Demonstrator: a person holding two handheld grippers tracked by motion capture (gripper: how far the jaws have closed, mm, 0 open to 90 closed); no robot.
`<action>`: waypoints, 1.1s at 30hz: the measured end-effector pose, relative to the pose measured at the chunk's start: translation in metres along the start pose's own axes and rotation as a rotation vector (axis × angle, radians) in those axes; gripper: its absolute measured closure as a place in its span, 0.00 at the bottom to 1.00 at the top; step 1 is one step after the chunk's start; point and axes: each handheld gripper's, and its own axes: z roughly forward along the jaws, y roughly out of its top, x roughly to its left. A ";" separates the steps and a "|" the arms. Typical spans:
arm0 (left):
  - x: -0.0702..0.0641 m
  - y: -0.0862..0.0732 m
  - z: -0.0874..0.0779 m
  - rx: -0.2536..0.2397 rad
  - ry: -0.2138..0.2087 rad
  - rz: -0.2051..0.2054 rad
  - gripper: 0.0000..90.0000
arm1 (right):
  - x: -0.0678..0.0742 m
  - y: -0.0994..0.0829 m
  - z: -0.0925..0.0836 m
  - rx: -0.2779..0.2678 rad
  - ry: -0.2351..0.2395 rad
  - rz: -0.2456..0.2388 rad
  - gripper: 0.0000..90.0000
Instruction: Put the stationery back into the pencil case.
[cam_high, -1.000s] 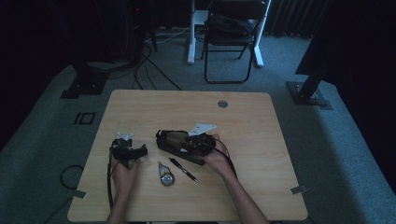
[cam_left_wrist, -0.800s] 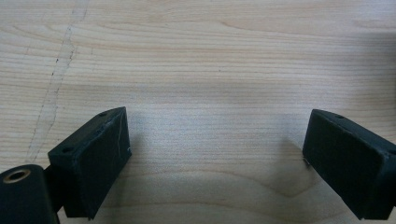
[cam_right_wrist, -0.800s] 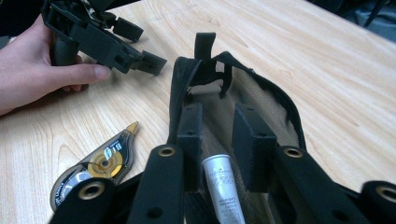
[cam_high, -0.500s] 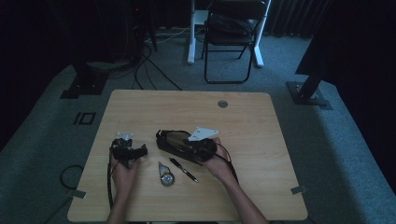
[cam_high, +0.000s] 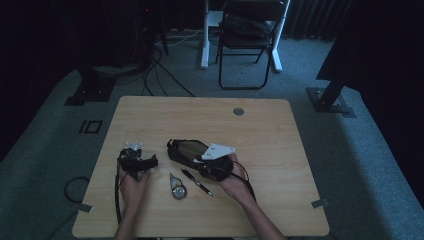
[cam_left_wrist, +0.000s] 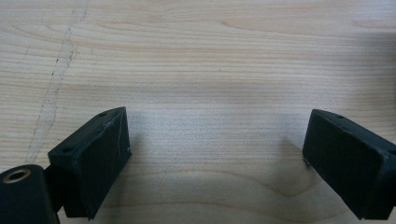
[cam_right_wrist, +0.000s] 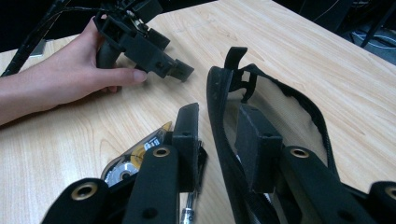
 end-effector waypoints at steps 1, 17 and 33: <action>0.000 0.000 0.000 0.000 0.000 0.000 0.09 | 0.000 0.000 0.000 0.000 0.000 0.000 0.78; 0.000 0.000 0.000 0.000 0.000 0.000 0.09 | 0.011 -0.011 0.000 0.015 -0.007 -0.015 0.79; 0.000 0.000 0.000 0.001 0.000 0.001 0.09 | 0.018 -0.024 0.006 0.033 -0.003 -0.009 0.77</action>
